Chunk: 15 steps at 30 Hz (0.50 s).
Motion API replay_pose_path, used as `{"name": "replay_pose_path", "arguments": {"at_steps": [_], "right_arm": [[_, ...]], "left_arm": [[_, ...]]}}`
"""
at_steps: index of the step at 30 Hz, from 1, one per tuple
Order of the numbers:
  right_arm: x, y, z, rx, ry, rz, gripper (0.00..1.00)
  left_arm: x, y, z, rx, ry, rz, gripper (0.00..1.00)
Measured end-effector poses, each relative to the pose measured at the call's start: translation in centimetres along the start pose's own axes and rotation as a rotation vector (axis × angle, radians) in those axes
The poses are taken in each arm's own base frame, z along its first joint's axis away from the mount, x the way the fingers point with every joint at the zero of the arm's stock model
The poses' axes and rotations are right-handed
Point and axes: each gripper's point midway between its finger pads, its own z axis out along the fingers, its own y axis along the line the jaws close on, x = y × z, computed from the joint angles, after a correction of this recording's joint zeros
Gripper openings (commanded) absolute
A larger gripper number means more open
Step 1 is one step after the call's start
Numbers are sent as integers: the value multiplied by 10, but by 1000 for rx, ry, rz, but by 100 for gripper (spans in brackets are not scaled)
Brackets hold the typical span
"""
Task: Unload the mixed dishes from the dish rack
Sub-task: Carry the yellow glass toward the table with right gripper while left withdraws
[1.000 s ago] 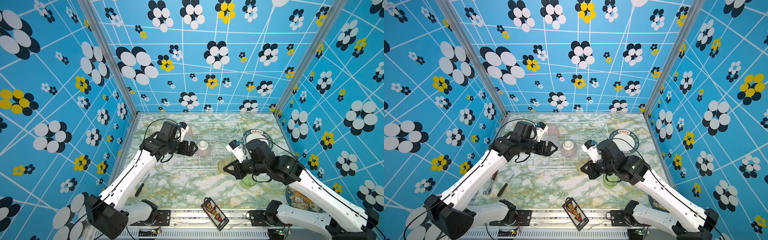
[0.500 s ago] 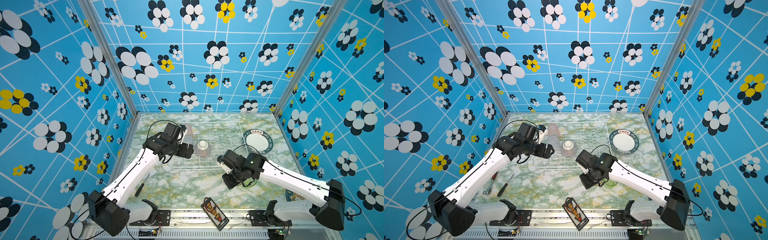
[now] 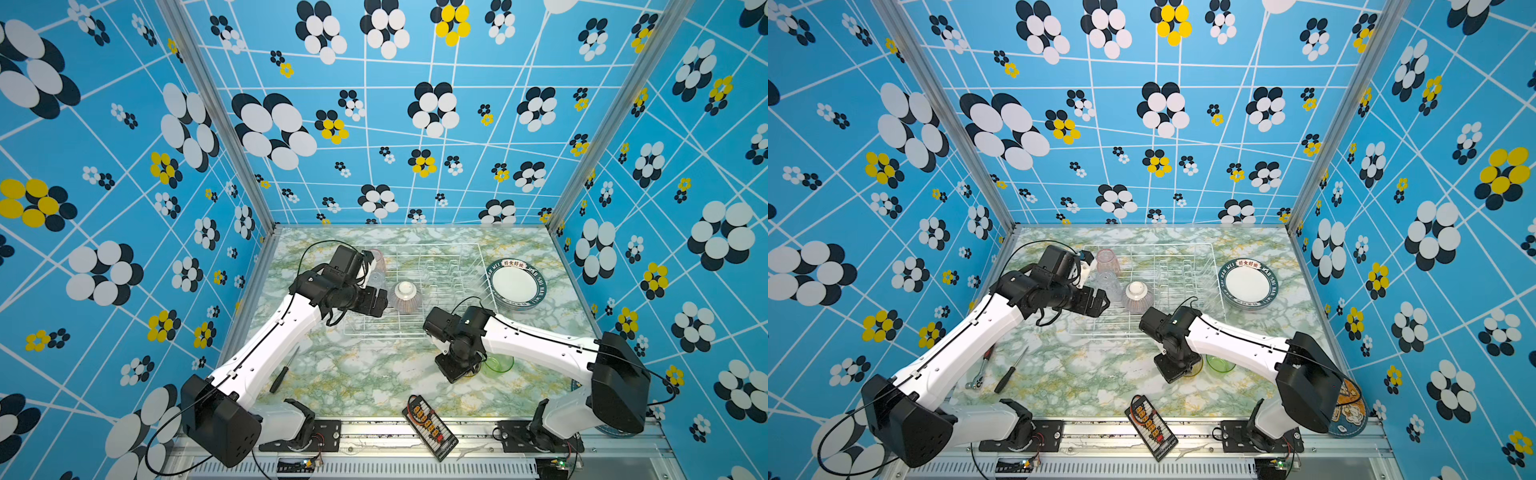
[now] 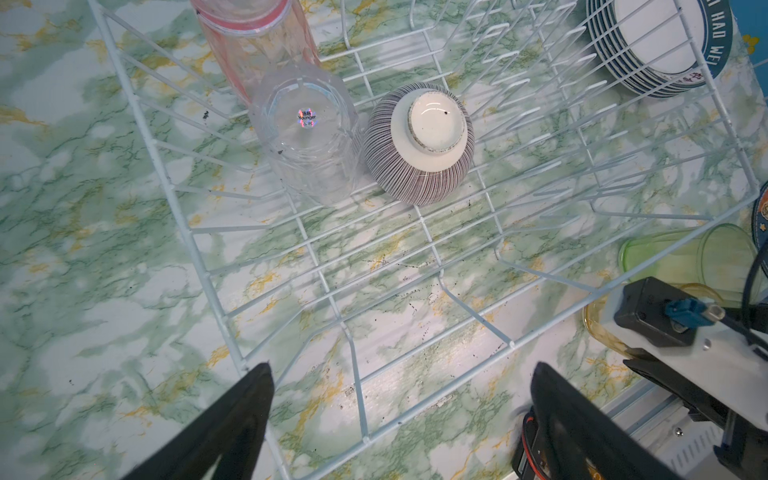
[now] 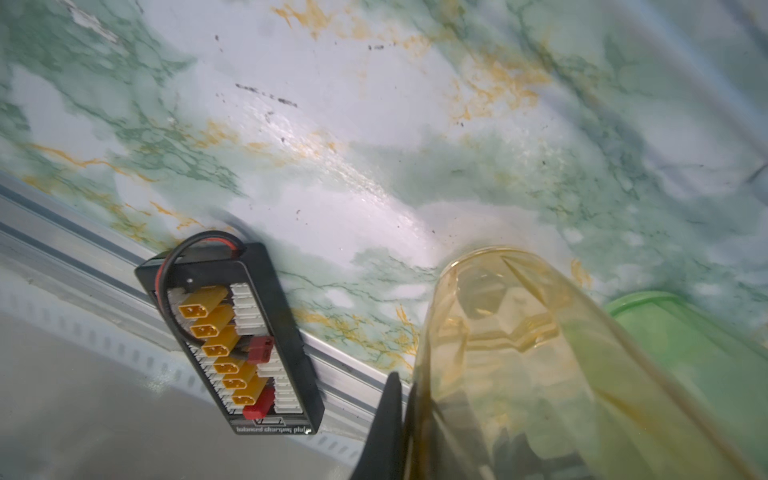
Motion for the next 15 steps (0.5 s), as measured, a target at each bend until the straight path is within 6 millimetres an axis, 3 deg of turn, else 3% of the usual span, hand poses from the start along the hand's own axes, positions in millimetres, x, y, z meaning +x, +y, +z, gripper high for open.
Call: {"name": "replay_pose_path", "arguments": {"at_steps": [15], "right_arm": [[-3, 3, 11, 15, 49, -60, 0]], "left_arm": [[1, 0, 2, -1, 6, 4, 100]]}}
